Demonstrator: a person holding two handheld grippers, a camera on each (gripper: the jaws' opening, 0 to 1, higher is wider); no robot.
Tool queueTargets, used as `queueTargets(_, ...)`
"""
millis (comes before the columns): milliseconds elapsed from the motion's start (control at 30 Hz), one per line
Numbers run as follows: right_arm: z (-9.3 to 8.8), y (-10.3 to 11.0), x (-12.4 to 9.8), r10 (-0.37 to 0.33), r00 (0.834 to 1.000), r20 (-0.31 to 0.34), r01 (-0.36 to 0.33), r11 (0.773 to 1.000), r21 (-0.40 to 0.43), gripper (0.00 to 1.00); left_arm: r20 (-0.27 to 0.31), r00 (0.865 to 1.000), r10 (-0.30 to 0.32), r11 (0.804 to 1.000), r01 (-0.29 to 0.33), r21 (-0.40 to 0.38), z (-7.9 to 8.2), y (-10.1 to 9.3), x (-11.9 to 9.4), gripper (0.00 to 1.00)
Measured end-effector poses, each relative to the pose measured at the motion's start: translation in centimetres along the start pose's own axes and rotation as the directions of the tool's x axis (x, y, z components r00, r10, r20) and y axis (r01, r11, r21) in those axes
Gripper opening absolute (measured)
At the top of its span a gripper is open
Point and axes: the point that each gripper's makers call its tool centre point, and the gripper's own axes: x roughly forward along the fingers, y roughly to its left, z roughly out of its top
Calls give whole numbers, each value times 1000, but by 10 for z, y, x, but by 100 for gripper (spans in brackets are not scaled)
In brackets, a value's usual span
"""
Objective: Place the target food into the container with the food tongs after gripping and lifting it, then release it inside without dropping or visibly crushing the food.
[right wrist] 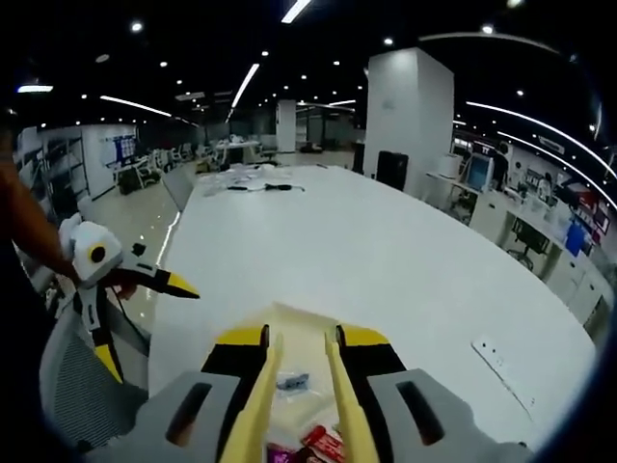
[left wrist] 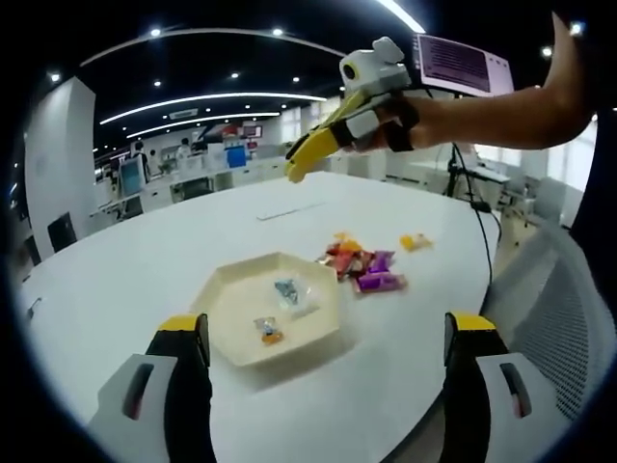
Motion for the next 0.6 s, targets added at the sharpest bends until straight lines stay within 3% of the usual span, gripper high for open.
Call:
queueTargets(367,-20,-13,-47,-19,1000,1,19,1000,-22,27,0,1000,3,1000,-3,-2,0,0,0,97)
queueTargets(600,-37,-21,-82,-40,999,0,40,999,11,27,-3,1000,2,1000,-2,0,0,0,0,97)
